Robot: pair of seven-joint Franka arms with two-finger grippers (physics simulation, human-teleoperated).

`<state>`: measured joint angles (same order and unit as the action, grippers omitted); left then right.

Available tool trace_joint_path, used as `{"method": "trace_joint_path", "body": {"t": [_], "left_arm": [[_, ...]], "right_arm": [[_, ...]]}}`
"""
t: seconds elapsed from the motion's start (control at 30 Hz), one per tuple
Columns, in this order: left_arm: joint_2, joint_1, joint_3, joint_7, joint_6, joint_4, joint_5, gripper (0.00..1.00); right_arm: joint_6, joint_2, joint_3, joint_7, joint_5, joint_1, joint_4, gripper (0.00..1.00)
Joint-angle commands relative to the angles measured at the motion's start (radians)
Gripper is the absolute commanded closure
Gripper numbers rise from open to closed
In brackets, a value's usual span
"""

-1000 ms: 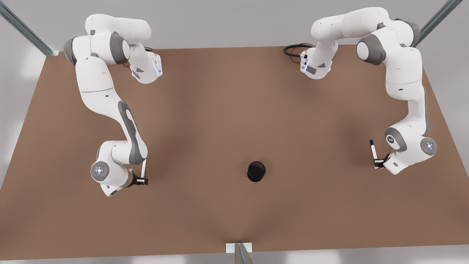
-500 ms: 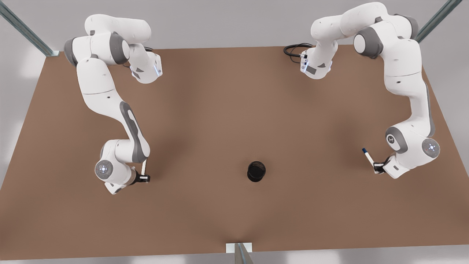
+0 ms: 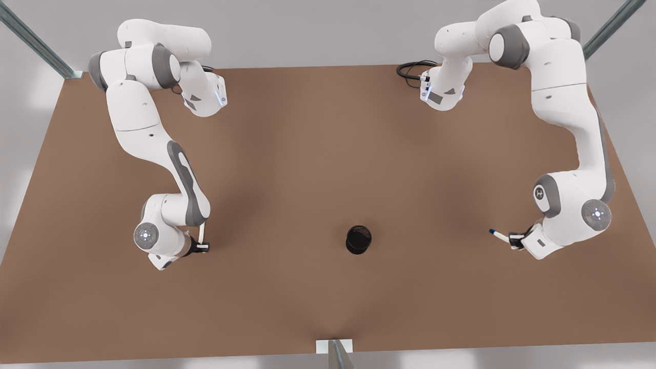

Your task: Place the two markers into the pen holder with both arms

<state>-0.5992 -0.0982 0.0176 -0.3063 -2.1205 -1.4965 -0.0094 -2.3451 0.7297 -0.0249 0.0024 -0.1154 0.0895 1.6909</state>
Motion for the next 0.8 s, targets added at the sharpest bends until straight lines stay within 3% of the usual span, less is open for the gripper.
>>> {"method": "trace_joint_path", "body": {"t": [0.0, 0.33, 0.53, 0.6, 0.77], "left_arm": [[-0.002, 0.029, 0.021, 0.225, 0.042, 0.032, -0.011, 0.79], [0.022, 0.327, 0.022, 0.621, 0.068, 0.121, -0.012, 0.79], [0.068, 0.48, 0.024, 1.004, 0.198, 0.194, -0.004, 0.79], [0.07, 0.522, 0.024, 1.107, 0.229, 0.202, -0.004, 0.79], [0.082, 0.586, 0.021, 1.254, 0.244, 0.202, -0.003, 0.79]], "right_arm": [[0.003, -0.001, 0.0, -0.021, -0.001, -0.001, 0.0, 0.58], [0.027, -0.026, 0.02, -0.045, 0.003, -0.014, 0.027, 0.6], [0.026, -0.027, 0.022, -0.045, 0.003, -0.016, 0.052, 0.61], [0.027, -0.027, 0.023, -0.045, 0.005, -0.016, 0.052, 0.69], [0.036, -0.032, 0.023, -0.042, 0.005, -0.016, 0.05, 0.73]]}}
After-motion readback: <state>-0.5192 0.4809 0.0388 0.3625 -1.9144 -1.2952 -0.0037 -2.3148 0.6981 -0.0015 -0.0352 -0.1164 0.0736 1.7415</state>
